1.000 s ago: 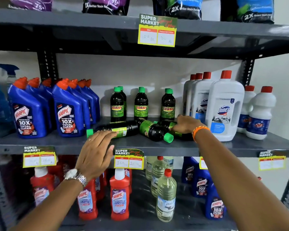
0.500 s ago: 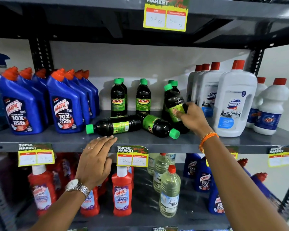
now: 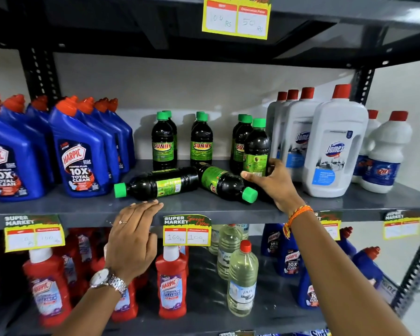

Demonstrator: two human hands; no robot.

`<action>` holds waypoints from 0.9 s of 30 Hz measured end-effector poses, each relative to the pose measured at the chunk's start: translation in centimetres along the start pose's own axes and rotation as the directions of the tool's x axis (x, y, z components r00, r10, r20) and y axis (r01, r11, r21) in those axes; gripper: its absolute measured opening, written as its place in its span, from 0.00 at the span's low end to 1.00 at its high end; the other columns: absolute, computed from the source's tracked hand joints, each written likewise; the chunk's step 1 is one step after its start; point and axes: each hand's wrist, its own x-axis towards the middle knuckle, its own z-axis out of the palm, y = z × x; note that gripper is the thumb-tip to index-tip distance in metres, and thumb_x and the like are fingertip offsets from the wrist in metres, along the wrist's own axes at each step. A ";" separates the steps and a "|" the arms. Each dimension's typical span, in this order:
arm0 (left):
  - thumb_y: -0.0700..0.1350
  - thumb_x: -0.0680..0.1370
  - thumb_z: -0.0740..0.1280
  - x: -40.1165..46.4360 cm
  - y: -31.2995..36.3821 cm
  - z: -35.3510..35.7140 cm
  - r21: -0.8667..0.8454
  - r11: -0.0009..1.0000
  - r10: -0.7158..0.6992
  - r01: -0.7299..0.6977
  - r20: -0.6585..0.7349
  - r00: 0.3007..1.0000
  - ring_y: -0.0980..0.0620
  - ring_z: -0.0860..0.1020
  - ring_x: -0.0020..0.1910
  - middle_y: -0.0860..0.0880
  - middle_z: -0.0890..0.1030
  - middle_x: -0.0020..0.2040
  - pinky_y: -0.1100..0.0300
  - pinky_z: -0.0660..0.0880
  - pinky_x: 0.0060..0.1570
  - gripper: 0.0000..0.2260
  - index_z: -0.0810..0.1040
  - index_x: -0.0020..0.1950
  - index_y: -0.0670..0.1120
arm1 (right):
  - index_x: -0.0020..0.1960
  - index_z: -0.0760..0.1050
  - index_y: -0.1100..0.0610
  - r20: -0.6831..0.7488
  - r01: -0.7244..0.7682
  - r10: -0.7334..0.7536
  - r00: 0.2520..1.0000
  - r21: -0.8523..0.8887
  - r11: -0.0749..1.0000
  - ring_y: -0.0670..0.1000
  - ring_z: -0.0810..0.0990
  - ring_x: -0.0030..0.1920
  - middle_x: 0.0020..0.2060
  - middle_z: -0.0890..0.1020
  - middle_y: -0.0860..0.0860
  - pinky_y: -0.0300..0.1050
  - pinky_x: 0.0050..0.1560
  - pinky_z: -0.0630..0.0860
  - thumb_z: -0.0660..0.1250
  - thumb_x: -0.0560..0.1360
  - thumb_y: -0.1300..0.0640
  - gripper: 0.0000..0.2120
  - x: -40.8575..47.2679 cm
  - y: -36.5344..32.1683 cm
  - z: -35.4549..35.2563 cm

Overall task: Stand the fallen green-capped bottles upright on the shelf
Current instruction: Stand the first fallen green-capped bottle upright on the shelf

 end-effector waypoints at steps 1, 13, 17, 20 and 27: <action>0.41 0.70 0.59 0.0 0.0 0.1 -0.003 1.000 -0.003 0.003 -0.009 1.000 0.45 0.76 0.62 0.44 0.80 0.63 0.54 0.58 0.74 0.25 0.76 0.67 0.41 | 0.63 0.70 0.56 -0.009 -0.010 0.010 1.000 -0.006 1.000 0.50 0.84 0.55 0.53 0.85 0.51 0.50 0.60 0.79 0.85 0.55 0.44 0.43 0.1 0.0 0.0; 0.40 0.71 0.58 -0.2 0.1 0.6 -0.010 1.000 0.000 -0.001 -0.051 0.999 0.45 0.76 0.63 0.44 0.80 0.63 0.48 0.63 0.72 0.24 0.76 0.67 0.41 | 0.69 0.65 0.62 0.099 -0.071 0.057 0.993 0.143 0.987 0.52 0.79 0.56 0.50 0.80 0.52 0.42 0.58 0.77 0.72 0.73 0.68 0.28 0.7 0.3 -0.4; 0.40 0.71 0.58 -0.2 0.3 0.3 -0.026 1.000 -0.009 0.008 -0.046 0.999 0.45 0.76 0.63 0.44 0.80 0.63 0.48 0.64 0.72 0.25 0.76 0.67 0.41 | 0.73 0.62 0.62 0.179 -0.119 0.080 0.981 0.215 0.969 0.53 0.78 0.59 0.54 0.80 0.55 0.43 0.62 0.75 0.64 0.77 0.72 0.26 0.6 0.5 -1.4; 0.40 0.71 0.58 -0.2 0.4 0.0 -0.035 0.999 -0.013 0.012 -0.031 0.999 0.45 0.76 0.63 0.44 0.80 0.63 0.53 0.60 0.74 0.25 0.76 0.67 0.40 | 0.73 0.61 0.61 0.197 -0.100 0.051 0.979 0.250 0.963 0.52 0.78 0.60 0.55 0.78 0.53 0.41 0.60 0.76 0.67 0.76 0.71 0.29 0.0 0.1 -1.5; 0.41 0.71 0.57 -0.2 0.8 -0.4 -0.049 0.998 -0.036 0.036 -0.008 0.999 0.46 0.74 0.64 0.44 0.80 0.64 0.55 0.58 0.75 0.25 0.76 0.67 0.41 | 0.73 0.60 0.63 0.168 -0.072 0.042 0.985 0.173 0.982 0.47 0.78 0.57 0.55 0.78 0.50 0.43 0.63 0.76 0.65 0.77 0.71 0.27 -0.3 -0.2 -1.0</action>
